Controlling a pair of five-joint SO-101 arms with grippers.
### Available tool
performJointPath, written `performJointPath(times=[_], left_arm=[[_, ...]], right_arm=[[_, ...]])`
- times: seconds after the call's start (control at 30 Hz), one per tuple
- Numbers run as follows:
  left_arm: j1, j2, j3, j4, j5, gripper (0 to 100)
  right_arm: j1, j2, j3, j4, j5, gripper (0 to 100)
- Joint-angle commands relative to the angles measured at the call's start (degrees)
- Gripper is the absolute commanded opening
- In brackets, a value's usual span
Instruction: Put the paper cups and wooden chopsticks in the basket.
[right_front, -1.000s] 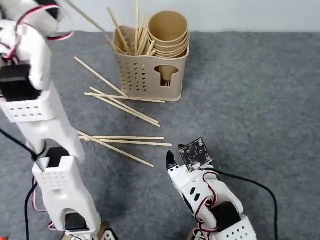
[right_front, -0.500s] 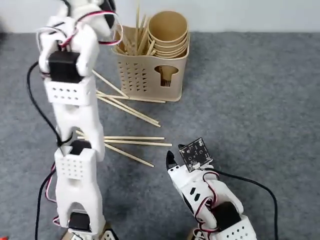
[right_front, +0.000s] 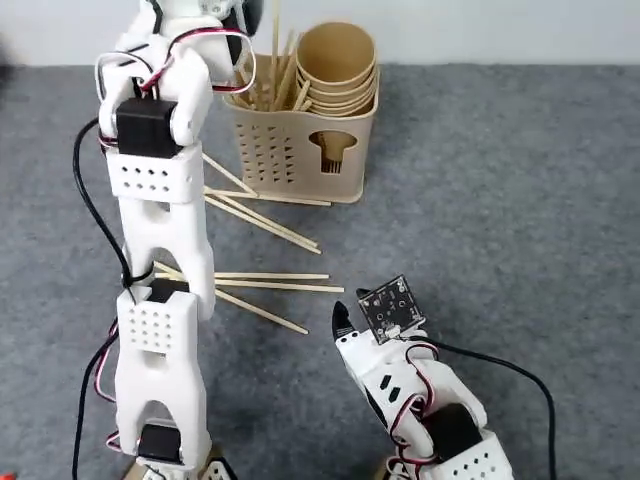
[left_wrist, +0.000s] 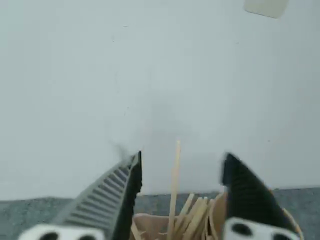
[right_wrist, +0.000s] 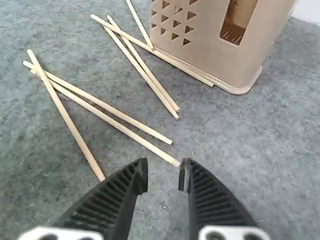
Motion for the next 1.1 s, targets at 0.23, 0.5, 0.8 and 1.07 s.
performJointPath(times=[0.23, 0.5, 0.8, 1.07], left_arm=[[-7.6, -1.3, -4.0, 2.5, 24.2, 21], [-16.4, -2.3, -3.6, 27.8, 48.1, 16], [-20.7, -1.4, 0.4, 27.8, 63.8, 16], [-19.6, -10.7, 24.7, 27.9, 57.5, 16]], right_arm=[[-0.1, -0.7, -0.4, -1.5, -0.4, 11.4], [-0.1, -0.7, -0.4, -1.5, -0.4, 11.4], [-0.2, -0.7, -0.4, -1.5, -0.3, 11.4], [-0.2, -0.7, -0.4, -1.5, -0.3, 11.4]])
